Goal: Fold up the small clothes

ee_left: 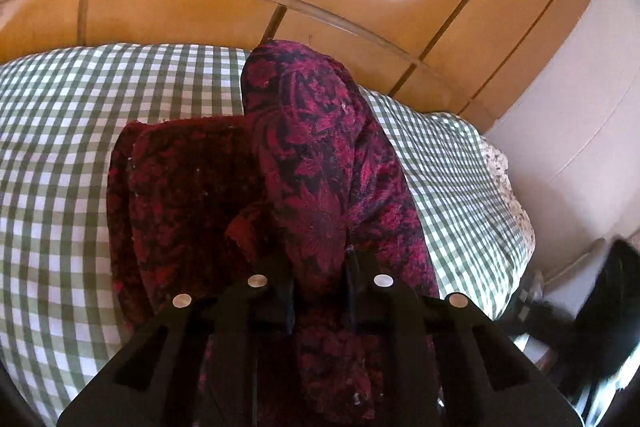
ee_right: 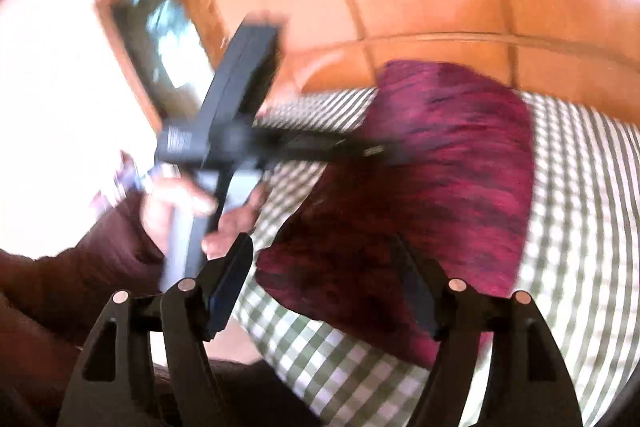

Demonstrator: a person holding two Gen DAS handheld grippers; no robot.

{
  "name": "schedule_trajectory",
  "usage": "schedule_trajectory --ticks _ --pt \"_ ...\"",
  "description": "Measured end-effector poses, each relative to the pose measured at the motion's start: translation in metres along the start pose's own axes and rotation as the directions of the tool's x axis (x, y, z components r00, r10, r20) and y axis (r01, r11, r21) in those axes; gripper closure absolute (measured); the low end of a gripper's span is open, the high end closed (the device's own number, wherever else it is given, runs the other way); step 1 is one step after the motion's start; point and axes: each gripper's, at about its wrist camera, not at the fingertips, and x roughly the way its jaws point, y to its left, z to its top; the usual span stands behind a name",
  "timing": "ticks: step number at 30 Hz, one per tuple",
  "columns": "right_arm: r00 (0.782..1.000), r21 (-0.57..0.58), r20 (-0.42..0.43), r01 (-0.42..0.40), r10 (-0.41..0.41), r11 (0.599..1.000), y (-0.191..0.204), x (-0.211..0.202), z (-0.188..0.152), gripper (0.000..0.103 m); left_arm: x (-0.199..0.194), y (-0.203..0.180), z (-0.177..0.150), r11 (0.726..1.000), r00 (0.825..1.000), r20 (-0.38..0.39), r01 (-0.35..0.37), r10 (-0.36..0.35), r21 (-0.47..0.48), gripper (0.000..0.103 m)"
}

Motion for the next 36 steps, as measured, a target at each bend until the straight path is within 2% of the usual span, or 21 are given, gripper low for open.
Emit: schedule_trajectory --ticks 2,4,8,12,16,18,20,23,26,28,29,32,34,36 --pt "0.997 0.052 0.010 0.079 -0.080 0.995 -0.025 -0.011 -0.001 0.036 -0.001 -0.001 0.001 1.000 1.000 0.001 -0.004 0.004 0.007 0.086" --pt "0.989 0.061 -0.032 0.144 -0.142 0.988 -0.039 -0.001 -0.008 0.043 -0.001 -0.003 0.002 1.000 1.000 0.007 -0.011 0.011 0.015 0.087" --pt "0.976 -0.011 -0.130 0.175 -0.175 0.985 -0.031 0.039 -0.019 0.050 -0.016 -0.005 0.001 0.999 0.999 0.023 -0.042 0.042 0.032 0.087" --pt "0.975 -0.116 -0.131 0.167 -0.181 0.979 0.001 0.063 -0.019 0.049 -0.037 0.012 -0.004 0.994 0.994 0.028 -0.110 0.110 0.020 0.087" --pt "0.984 -0.126 -0.138 0.095 -0.113 0.987 0.021 0.086 -0.013 0.047 -0.052 0.055 -0.012 0.975 0.976 0.026 -0.213 0.215 -0.059 0.087" --pt "0.984 -0.150 -0.144 0.086 -0.108 0.985 0.031 0.102 -0.013 0.045 -0.047 0.075 -0.018 0.962 0.967 0.003 -0.253 0.254 -0.106 0.087" --pt "0.977 -0.179 -0.154 0.118 -0.146 0.977 0.036 0.119 -0.017 0.042 -0.035 0.091 -0.027 0.952 0.964 -0.019 -0.265 0.265 -0.152 0.084" --pt "0.964 -0.177 -0.181 0.161 -0.193 0.971 0.025 0.129 -0.023 0.042 -0.030 0.087 -0.034 0.955 0.966 0.011 -0.255 0.259 -0.152 0.083" --pt "0.964 -0.136 -0.218 0.121 -0.149 0.983 0.009 0.120 -0.022 0.042 -0.029 0.075 -0.035 0.959 0.963 0.035 -0.261 0.266 -0.111 0.083" --pt "0.967 -0.116 -0.234 0.077 -0.102 0.990 0.003 0.109 -0.012 0.041 -0.029 0.073 -0.034 0.959 0.963 0.042 -0.260 0.266 -0.116 0.083" --pt "0.971 -0.100 -0.224 0.058 -0.079 0.993 -0.002 0.100 -0.004 0.038 -0.030 0.075 -0.033 0.961 0.966 0.046 -0.246 0.253 -0.128 0.083" --pt "0.992 -0.043 -0.121 0.027 -0.032 0.999 -0.005 0.076 0.022 0.034 -0.035 0.077 -0.032 0.963 0.971 0.051 -0.225 0.235 -0.148 0.083" --pt "0.997 -0.030 -0.073 0.037 -0.039 0.999 -0.008 0.074 0.039 0.034 -0.036 0.072 -0.032 0.964 0.969 0.057 -0.234 0.242 -0.128 0.083" --pt "0.995 -0.041 -0.049 0.082 -0.084 0.996 -0.013 0.084 0.061 0.034 -0.037 0.068 -0.032 0.964 0.966 0.063 -0.241 0.249 -0.114 0.083"
